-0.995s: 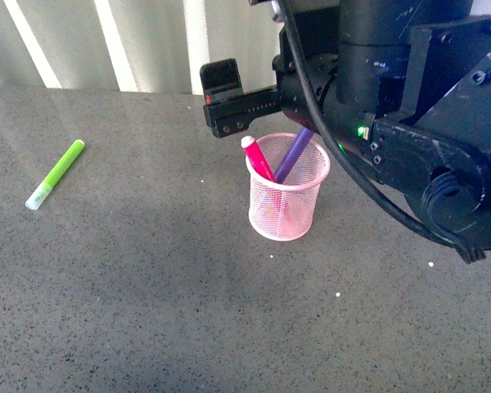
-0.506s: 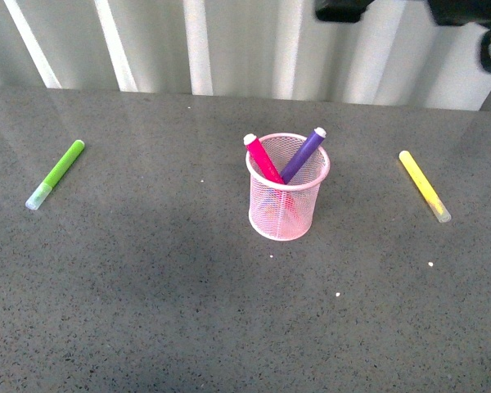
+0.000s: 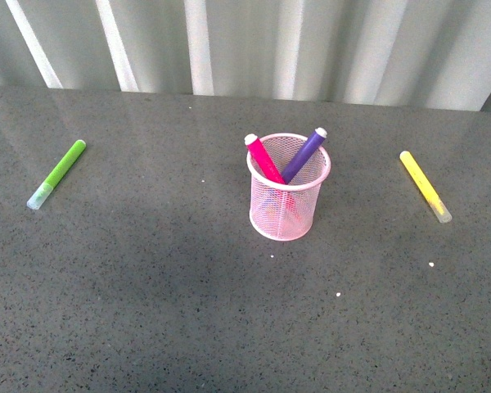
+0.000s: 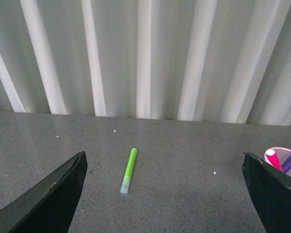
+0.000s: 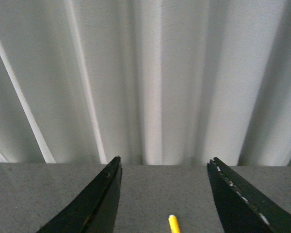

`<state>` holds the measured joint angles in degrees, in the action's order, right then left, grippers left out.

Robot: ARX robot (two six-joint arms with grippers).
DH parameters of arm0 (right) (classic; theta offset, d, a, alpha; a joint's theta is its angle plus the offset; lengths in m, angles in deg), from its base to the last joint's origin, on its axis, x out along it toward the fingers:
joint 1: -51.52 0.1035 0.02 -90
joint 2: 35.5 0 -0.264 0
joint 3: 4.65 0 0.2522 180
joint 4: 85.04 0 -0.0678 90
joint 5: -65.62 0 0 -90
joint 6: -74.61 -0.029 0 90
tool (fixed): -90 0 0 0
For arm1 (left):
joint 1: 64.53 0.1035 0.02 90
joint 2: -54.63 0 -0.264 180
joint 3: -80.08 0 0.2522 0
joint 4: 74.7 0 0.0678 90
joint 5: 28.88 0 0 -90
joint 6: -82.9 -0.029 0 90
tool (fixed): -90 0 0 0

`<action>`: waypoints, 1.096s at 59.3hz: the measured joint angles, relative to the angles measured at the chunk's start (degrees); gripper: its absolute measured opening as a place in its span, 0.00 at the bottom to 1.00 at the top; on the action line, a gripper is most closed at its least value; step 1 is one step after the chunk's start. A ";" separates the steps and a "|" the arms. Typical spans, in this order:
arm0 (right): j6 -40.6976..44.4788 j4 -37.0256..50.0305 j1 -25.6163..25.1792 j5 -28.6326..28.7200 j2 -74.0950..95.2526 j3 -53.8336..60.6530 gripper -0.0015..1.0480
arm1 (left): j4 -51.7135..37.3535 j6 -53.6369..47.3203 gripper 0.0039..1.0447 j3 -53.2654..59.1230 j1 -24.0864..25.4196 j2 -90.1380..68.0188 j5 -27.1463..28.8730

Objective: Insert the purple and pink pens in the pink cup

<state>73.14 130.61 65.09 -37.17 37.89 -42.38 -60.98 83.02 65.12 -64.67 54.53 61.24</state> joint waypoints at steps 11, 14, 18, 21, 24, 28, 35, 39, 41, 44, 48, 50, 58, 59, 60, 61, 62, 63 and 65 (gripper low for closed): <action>1.22 0.35 -3.50 3.10 -6.49 7.72 0.16 | 0.00 0.00 0.94 0.00 0.00 0.00 -0.11; 1.27 0.28 -4.13 4.09 -8.39 9.35 0.07 | 0.00 0.00 0.94 0.00 0.00 0.00 -0.09; 1.51 -0.22 -5.07 5.05 -11.08 11.37 0.03 | 0.00 0.00 0.94 0.00 0.00 0.00 -0.09; 1.49 -0.90 -5.97 5.64 -13.29 12.92 0.03 | 0.00 0.00 0.94 0.00 0.00 0.00 -0.09; 1.49 -1.90 -6.91 6.27 -15.82 14.64 0.03 | 0.00 0.00 0.94 0.00 0.00 0.00 -0.11; 1.49 -2.91 -7.58 6.88 -18.03 15.91 0.03 | 0.00 0.00 0.94 0.00 0.00 0.00 -0.11; 1.49 -5.33 -8.61 8.33 -22.56 17.97 0.03 | 0.00 0.00 0.94 0.00 0.00 0.00 -0.09; 1.49 -6.86 -11.10 12.07 -24.87 18.86 0.03 | 0.00 0.00 0.94 0.00 0.00 0.00 -0.09; 1.49 -7.82 -12.28 12.50 -26.40 19.37 0.03 | 0.00 0.00 0.94 0.00 0.00 0.00 -0.11; 1.46 -9.05 -13.18 12.41 -28.26 19.91 0.03 | 0.00 0.00 0.94 0.00 0.00 0.00 -0.09; 1.46 -8.22 -13.42 12.52 -29.18 21.14 0.03 | 0.00 0.00 0.94 0.00 0.00 0.00 -0.11; 1.49 -7.37 -13.42 12.70 -29.81 22.08 0.03 | 0.00 0.00 0.94 0.00 0.00 0.00 -0.11; 1.49 -11.32 -13.42 12.74 -33.86 22.82 0.03 | 0.00 0.00 0.94 0.00 0.00 0.00 -0.07; 1.49 -11.69 -13.42 12.74 -34.29 22.82 0.03 | 0.02 0.00 0.94 0.00 0.00 0.00 -0.09; 1.49 -12.41 -13.42 12.76 -35.17 22.84 0.03 | 0.02 0.00 0.94 0.00 0.00 0.00 -0.09; 1.49 -12.76 -13.42 12.74 -35.60 22.84 0.03 | 0.00 0.00 0.94 0.00 0.00 0.00 -0.09; 1.49 -13.49 -13.42 12.74 -36.44 22.86 0.03 | 0.00 0.00 0.94 0.00 0.00 0.00 -0.09; 1.49 -14.21 -13.42 12.74 -37.29 22.86 0.03 | 0.00 0.00 0.94 0.00 0.00 0.02 -0.09; 1.49 -15.30 -13.42 12.74 -38.51 22.88 0.03 | 0.00 0.00 0.94 0.00 0.00 0.02 -0.09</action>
<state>74.62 115.31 51.67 -24.43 -0.62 -19.49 -60.98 83.02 65.12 -64.67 54.55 61.15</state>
